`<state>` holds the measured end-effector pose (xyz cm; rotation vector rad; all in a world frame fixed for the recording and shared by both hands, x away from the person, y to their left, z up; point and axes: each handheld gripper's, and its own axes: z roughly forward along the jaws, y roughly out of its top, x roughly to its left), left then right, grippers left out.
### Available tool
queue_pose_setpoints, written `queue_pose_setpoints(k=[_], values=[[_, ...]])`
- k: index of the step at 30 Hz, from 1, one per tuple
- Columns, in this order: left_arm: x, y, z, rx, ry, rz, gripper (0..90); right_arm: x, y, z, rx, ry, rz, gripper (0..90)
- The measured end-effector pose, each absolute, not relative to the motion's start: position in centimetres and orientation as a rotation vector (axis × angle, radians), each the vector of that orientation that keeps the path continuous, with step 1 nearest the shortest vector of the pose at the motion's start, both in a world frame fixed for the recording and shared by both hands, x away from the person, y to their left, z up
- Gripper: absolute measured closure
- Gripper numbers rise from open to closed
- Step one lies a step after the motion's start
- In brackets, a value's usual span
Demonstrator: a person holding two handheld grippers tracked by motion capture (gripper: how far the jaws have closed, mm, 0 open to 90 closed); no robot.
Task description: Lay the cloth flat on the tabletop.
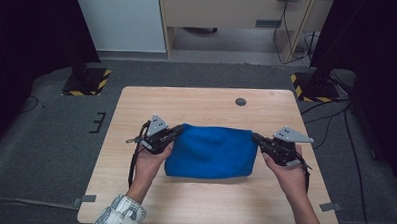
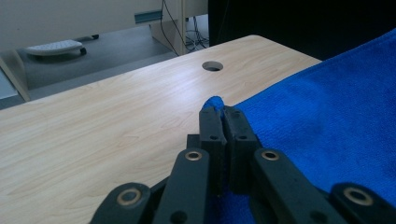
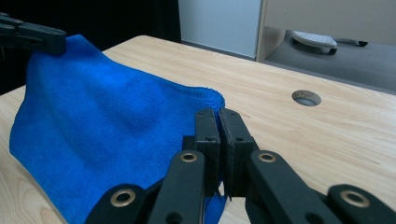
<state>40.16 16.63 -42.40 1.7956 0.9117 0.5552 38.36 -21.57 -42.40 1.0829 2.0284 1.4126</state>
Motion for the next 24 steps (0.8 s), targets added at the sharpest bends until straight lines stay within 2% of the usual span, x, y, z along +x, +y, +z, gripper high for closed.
queue_pose_setpoints(k=[15,24], values=[[39.2,17.0,-40.6,1.780,0.890,0.576,86.6,37.6,-21.7,-40.4,1.046,2.018,1.422,86.9],[36.8,16.9,-39.2,1.764,0.852,0.584,86.6,36.0,-21.9,-39.6,1.010,2.013,1.435,86.9]])
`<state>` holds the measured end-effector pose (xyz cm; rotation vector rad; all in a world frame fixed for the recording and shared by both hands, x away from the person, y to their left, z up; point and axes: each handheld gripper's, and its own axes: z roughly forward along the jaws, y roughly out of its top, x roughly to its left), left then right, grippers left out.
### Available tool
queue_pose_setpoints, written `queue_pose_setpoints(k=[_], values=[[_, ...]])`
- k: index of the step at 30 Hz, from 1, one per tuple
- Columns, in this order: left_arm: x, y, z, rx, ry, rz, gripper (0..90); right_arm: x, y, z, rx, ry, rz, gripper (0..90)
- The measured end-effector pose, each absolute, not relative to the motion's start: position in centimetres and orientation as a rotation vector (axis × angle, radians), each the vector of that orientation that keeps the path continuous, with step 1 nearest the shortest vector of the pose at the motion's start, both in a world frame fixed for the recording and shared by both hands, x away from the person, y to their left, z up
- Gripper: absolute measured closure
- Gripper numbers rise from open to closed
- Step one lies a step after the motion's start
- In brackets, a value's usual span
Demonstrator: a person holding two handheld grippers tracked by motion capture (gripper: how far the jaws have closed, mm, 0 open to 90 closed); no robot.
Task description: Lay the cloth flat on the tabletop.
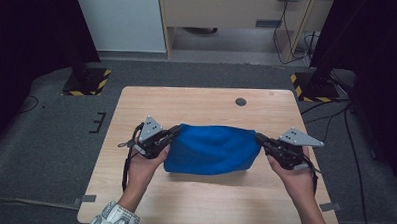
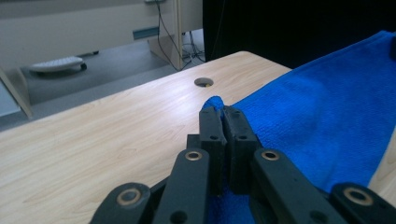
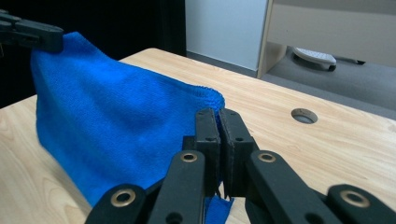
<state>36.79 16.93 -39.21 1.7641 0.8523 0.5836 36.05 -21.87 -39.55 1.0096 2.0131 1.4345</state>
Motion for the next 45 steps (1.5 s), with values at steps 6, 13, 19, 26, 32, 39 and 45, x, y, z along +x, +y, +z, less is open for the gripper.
queue_pose_setpoints(k=[6,13,19,26,32,39,45], values=[[35.1,17.0,-37.2,1.739,0.812,0.580,86.6,34.4,-22.0,-37.4,0.940,2.002,1.441,87.0],[36.5,16.9,-35.7,1.740,0.816,0.572,86.5,35.0,-22.1,-34.8,0.911,1.992,1.443,87.0],[39.7,16.7,-37.0,1.770,0.864,0.579,86.5,38.8,-21.8,-36.3,0.966,2.025,1.403,86.9],[41.2,16.7,-37.7,1.783,0.887,0.579,86.5,41.3,-21.5,-37.8,1.009,2.046,1.376,86.9],[41.9,16.8,-37.7,1.782,0.902,0.563,86.5,41.7,-21.5,-37.7,1.011,2.048,1.365,87.0],[44.7,16.7,-38.7,1.802,0.958,0.516,86.5,43.4,-21.2,-38.5,1.044,2.059,1.339,87.0],[46.4,16.1,-39.8,1.843,0.975,0.534,86.5,45.5,-21.1,-39.8,1.059,2.093,1.305,86.9]])
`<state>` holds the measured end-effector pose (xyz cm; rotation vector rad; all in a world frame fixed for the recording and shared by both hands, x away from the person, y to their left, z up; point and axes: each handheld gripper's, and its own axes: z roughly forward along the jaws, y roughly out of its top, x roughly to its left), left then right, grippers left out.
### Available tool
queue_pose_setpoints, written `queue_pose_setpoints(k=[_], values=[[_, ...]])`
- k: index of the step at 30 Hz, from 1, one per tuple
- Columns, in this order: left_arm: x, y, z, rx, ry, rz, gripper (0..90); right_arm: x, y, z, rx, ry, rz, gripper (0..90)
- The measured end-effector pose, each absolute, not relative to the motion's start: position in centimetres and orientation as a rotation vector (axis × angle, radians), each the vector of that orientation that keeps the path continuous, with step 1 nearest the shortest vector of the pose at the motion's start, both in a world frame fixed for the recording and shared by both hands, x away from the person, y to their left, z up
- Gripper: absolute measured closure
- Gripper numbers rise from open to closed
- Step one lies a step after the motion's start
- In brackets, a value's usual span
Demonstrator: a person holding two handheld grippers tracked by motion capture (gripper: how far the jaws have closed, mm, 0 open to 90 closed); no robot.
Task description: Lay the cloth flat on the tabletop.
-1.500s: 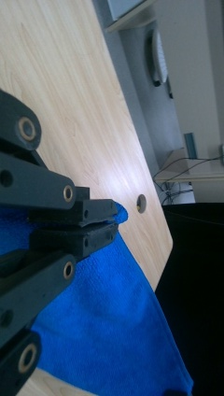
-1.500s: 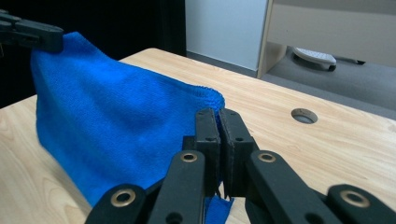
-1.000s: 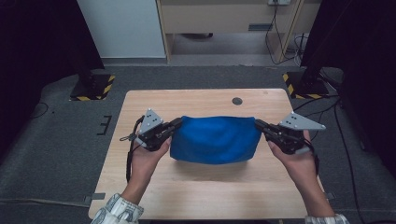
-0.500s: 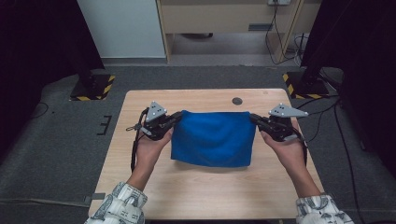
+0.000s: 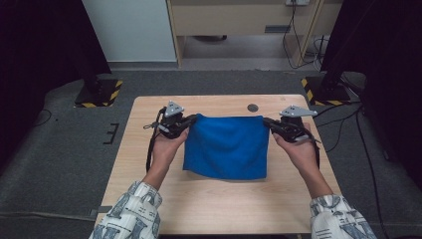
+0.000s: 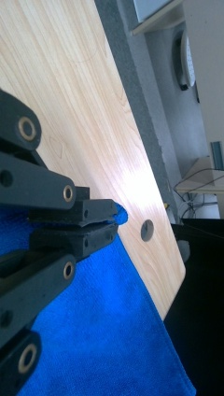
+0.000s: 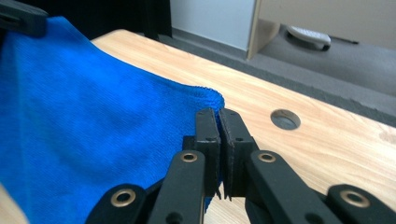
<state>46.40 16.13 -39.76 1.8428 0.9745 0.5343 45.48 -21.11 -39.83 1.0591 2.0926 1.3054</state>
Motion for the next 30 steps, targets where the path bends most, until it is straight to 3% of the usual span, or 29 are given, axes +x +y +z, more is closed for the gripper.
queue_pose_setpoints(k=[30], values=[[51.2,15.3,-45.2,1.903,1.107,0.561,86.5,50.3,-20.6,-45.5,1.221,2.093,1.193,86.9]])
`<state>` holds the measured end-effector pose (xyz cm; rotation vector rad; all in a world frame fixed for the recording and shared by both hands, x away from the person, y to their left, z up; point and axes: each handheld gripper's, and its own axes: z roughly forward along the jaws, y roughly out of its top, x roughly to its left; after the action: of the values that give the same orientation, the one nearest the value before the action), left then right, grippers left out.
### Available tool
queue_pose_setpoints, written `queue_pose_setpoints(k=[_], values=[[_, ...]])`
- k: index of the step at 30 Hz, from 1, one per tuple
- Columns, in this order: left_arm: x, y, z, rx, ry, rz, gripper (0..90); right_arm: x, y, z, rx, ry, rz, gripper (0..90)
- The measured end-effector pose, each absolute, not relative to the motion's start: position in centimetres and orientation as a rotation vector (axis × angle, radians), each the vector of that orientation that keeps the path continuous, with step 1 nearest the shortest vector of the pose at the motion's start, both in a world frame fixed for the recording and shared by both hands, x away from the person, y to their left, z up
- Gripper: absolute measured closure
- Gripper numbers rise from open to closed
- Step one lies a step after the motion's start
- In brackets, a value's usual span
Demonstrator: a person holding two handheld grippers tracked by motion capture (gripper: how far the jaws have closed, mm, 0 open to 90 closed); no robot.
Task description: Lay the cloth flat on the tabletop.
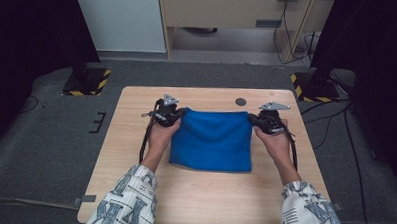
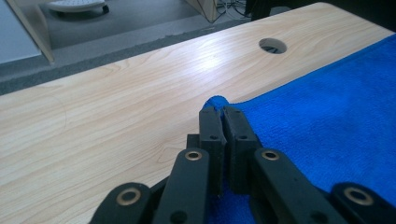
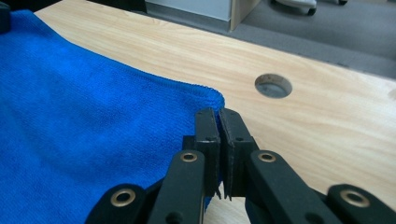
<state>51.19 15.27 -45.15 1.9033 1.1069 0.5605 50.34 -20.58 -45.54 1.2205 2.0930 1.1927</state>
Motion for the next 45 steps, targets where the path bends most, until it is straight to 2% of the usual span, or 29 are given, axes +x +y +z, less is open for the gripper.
queue_pose_setpoints(k=[19,21,26,27,28,29,31,38,45], values=[[54.1,14.9,-49.4,1.959,1.216,0.544,86.0,54.5,-19.3,-49.4,1.315,2.152,1.018,85.7],[54.2,15.0,-49.5,1.948,1.223,0.543,82.4,54.7,-19.1,-49.6,1.318,2.151,1.012,77.5],[54.0,15.2,-48.8,1.885,1.220,0.573,45.9,54.6,-19.3,-48.8,1.366,2.039,1.011,33.2],[54.0,15.2,-48.8,1.885,1.220,0.573,40.3,54.6,-19.3,-48.8,1.366,2.039,1.011,33.2],[54.0,15.4,-48.6,1.874,1.208,0.576,40.3,54.5,-19.3,-48.5,1.360,2.022,1.031,28.9],[53.8,15.5,-48.2,1.856,1.183,0.589,33.3,54.2,-19.1,-48.0,1.331,2.004,1.031,22.0],[53.7,15.8,-47.7,1.849,1.155,0.596,30.5,54.1,-19.0,-47.7,1.316,2.004,1.035,18.5],[52.3,16.3,-46.6,1.889,1.153,0.572,23.3,52.8,-18.9,-46.9,1.289,2.038,1.064,15.9],[47.3,17.6,-45.3,1.897,1.112,0.633,23.9,49.7,-20.4,-45.7,1.275,2.031,1.084,31.0]])
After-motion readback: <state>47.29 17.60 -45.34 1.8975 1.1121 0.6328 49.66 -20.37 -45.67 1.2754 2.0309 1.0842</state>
